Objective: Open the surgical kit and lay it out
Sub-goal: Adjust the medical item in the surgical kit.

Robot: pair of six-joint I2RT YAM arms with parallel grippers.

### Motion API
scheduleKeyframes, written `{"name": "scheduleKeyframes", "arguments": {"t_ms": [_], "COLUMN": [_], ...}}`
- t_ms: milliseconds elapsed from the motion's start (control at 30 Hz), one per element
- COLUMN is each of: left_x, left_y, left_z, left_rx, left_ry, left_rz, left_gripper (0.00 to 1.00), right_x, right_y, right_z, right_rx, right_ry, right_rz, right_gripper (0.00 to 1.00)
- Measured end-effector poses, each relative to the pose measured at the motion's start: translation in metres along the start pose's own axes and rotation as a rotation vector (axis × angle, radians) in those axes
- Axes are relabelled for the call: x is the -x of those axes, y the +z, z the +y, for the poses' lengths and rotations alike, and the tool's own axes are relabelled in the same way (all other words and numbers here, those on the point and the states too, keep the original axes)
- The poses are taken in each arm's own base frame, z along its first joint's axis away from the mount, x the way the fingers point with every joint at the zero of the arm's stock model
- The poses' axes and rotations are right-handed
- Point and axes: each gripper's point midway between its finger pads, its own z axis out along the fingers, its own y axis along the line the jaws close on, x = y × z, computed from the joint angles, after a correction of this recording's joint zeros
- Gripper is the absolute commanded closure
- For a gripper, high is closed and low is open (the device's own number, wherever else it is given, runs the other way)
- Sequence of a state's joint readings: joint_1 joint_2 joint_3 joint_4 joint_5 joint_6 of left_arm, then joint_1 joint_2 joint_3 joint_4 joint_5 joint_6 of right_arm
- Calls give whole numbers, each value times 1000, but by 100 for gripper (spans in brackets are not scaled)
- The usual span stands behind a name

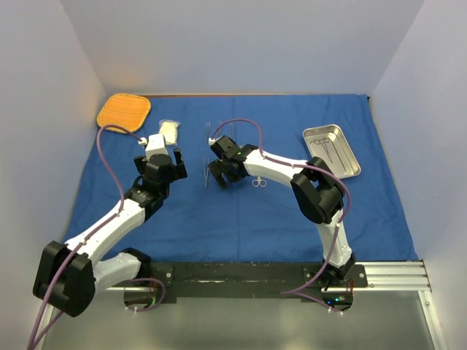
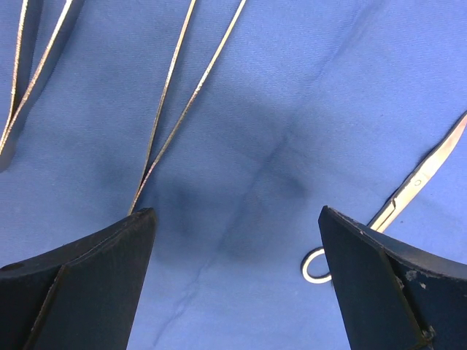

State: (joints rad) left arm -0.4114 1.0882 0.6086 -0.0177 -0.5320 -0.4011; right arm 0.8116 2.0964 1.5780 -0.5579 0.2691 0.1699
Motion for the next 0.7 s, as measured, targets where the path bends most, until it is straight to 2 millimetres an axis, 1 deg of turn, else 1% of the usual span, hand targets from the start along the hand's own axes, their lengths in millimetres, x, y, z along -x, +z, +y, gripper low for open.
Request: {"name": "scheduleKeyframes", "arguments": {"t_ms": [233,700], "left_x": [0,0], "left_y": [0,0], "left_z": [0,0], "left_rx": [0,-1], "left_ry": [0,0], "left_rz": [0,0], "left_gripper": [3,3], "right_x": [4,1], "right_y": [-1,1], "right_z": [1,7], "right_rx": [4,33], "right_ry": [2,0], "right_rz": [-8,4], "right_gripper": [2,1]}}
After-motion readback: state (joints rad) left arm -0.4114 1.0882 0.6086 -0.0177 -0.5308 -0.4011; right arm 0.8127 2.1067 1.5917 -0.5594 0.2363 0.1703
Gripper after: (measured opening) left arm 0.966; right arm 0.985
